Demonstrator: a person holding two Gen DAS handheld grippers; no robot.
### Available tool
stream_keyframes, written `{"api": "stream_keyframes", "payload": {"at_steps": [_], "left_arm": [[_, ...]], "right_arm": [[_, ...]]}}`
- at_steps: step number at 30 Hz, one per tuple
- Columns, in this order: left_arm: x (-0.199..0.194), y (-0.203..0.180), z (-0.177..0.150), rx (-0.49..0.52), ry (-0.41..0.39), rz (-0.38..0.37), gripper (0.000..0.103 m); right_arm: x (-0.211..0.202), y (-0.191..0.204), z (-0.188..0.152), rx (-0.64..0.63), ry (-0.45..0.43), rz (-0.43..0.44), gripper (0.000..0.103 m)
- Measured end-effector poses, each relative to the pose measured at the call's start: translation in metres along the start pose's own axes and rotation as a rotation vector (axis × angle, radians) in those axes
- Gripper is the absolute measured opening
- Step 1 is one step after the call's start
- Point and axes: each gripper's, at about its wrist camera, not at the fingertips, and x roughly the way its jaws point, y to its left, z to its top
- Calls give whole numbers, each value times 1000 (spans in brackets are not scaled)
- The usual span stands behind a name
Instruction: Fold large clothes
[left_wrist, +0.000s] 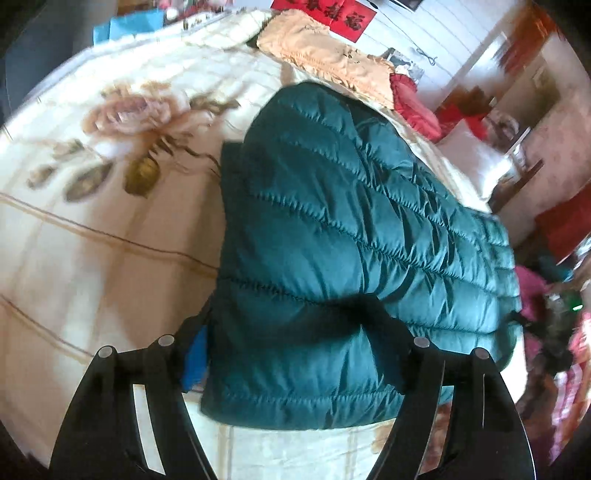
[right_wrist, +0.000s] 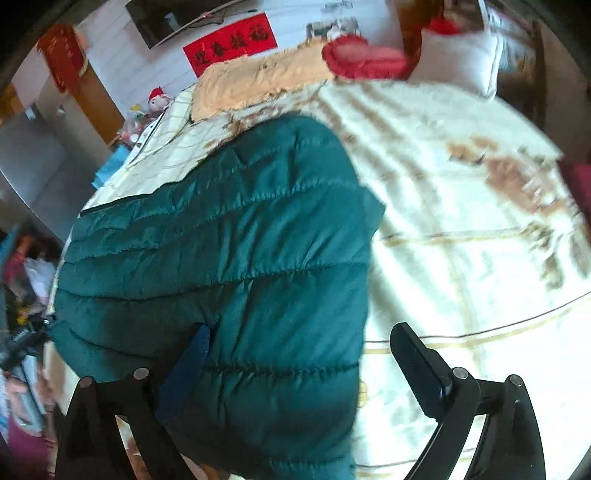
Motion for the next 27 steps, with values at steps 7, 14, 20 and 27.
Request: {"api": "stream_keyframes", "payload": {"at_steps": [7,14,20,27], "left_arm": [[-39,-27,-10,87,-156,141,75],[-45,-55,-26,98,-222,153,75],[-38,-88,-40,128,-233,134,75],[-27,-118,-55,192,-250,160,75]], "right_arm": [[-54,29,1,-97,-162,-122,96],[-78,74,-13,-152,-236,-152,97],[-65,106,-30,-120,-232,-114,101],[-54,135,-44,-148,-245,-136,101]]}}
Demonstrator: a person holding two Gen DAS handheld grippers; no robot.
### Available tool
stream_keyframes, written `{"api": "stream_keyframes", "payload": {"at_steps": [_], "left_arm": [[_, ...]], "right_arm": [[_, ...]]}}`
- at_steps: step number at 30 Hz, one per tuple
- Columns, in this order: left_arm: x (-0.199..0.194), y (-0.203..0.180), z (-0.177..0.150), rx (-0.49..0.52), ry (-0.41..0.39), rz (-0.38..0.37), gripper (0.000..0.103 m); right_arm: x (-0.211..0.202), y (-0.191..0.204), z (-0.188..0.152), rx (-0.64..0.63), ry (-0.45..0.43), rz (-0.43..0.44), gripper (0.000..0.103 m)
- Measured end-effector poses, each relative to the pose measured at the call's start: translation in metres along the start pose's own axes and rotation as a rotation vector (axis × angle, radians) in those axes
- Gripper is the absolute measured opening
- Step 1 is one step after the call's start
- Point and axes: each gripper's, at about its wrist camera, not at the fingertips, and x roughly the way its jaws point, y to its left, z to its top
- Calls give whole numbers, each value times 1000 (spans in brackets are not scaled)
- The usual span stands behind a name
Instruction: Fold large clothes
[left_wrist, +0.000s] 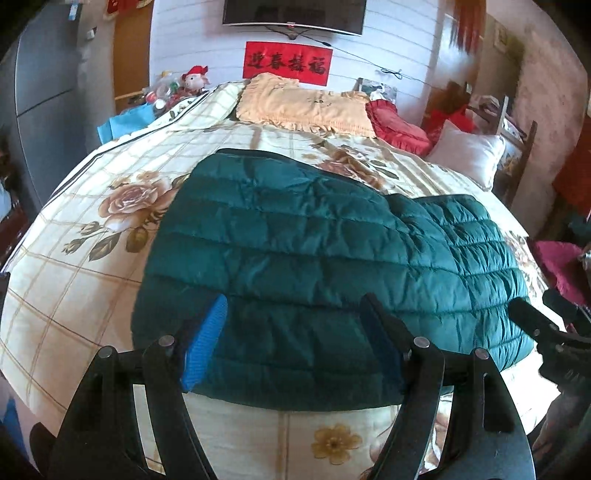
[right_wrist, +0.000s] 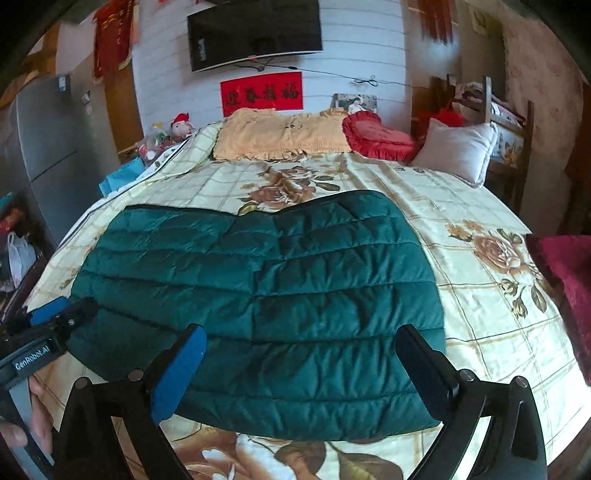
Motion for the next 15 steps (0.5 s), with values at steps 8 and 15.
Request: {"api": "stream_keyframes", "payload": {"at_steps": [8,15], "left_arm": [[7,-9,-4,24,0,16,75],[11,-8,-5,29,-15,45,75]], "right_arm": [[11,17,-6,-6,30,32,101],[19,16,-6,30,52,53,101]]}}
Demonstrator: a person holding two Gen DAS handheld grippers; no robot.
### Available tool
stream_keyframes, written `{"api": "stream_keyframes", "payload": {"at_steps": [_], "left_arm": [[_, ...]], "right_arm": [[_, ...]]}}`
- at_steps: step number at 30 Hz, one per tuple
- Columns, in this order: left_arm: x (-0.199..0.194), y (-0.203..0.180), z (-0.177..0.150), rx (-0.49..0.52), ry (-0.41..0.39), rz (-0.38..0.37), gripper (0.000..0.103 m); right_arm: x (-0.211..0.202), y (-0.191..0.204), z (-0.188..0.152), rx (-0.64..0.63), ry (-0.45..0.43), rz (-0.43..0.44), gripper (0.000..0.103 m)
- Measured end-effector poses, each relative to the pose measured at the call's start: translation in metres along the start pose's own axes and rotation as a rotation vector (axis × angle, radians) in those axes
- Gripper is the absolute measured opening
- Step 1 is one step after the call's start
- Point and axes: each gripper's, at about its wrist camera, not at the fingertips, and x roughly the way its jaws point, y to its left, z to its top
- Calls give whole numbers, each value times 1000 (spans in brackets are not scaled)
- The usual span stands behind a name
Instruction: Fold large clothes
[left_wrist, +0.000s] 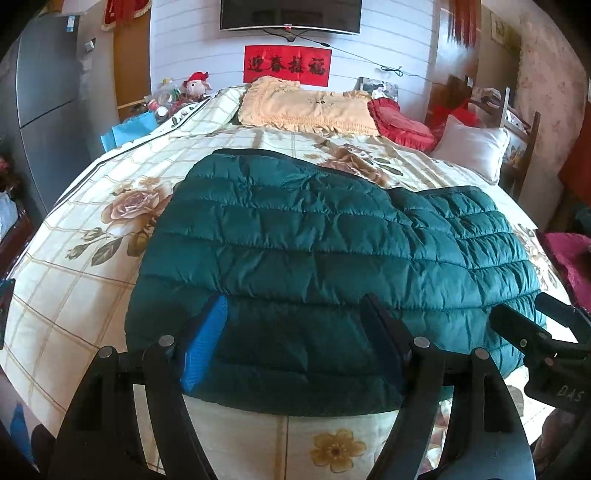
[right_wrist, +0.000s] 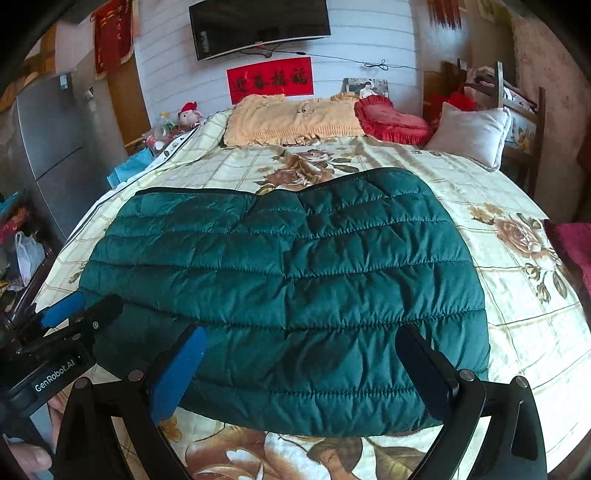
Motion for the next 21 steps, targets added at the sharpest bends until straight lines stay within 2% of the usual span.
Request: {"api": "stream_keyframes", "payload": {"at_steps": [9,21], "left_arm": [[5,1,-1,12,1,27,75],[4,6,-2,-1,-11,29,75]], "right_arm": [[3,6,5,-13,-5,-28,101],[6,9,6,-13,-8,-14,101]]}}
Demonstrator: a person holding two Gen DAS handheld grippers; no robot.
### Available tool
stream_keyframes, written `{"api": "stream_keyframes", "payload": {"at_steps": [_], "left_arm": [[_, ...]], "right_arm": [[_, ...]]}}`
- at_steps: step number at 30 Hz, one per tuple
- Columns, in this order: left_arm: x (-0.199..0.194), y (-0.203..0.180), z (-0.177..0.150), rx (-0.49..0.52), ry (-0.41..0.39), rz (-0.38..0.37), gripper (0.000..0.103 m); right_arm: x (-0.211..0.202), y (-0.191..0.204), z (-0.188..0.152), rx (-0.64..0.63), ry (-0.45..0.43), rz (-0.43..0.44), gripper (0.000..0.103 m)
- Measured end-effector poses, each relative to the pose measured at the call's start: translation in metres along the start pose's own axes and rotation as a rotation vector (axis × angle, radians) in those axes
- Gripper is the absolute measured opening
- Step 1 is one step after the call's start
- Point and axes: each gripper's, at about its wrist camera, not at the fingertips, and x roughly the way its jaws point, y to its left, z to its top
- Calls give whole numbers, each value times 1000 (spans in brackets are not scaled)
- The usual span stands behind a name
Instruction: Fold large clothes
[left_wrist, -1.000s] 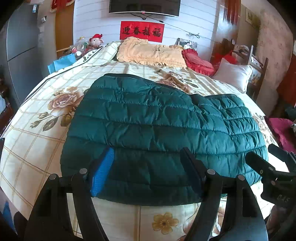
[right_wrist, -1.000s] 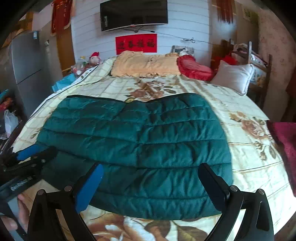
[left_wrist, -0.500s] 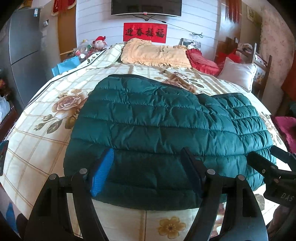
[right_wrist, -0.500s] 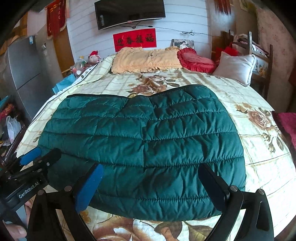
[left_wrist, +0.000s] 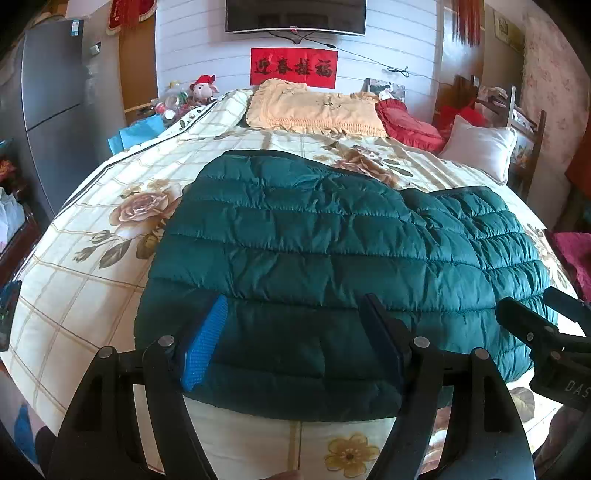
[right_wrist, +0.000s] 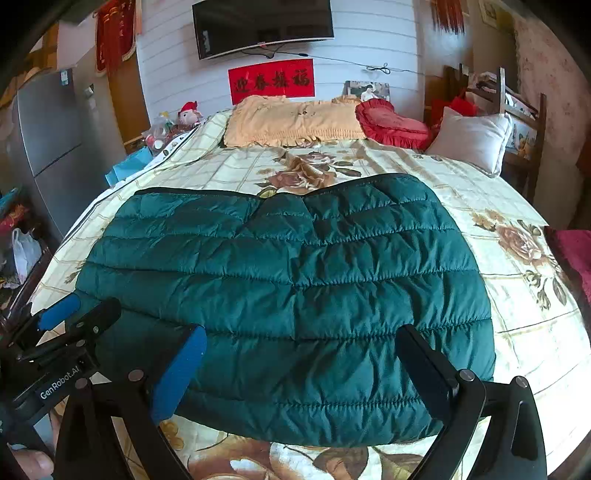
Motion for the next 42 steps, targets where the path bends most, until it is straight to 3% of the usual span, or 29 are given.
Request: {"api": "stream_keyframes", "payload": {"at_steps": [42], "left_arm": [[4,2,-2,-26,22,-31,75]], "right_arm": [[1,4,-2,-15,-4,13,101]]}}
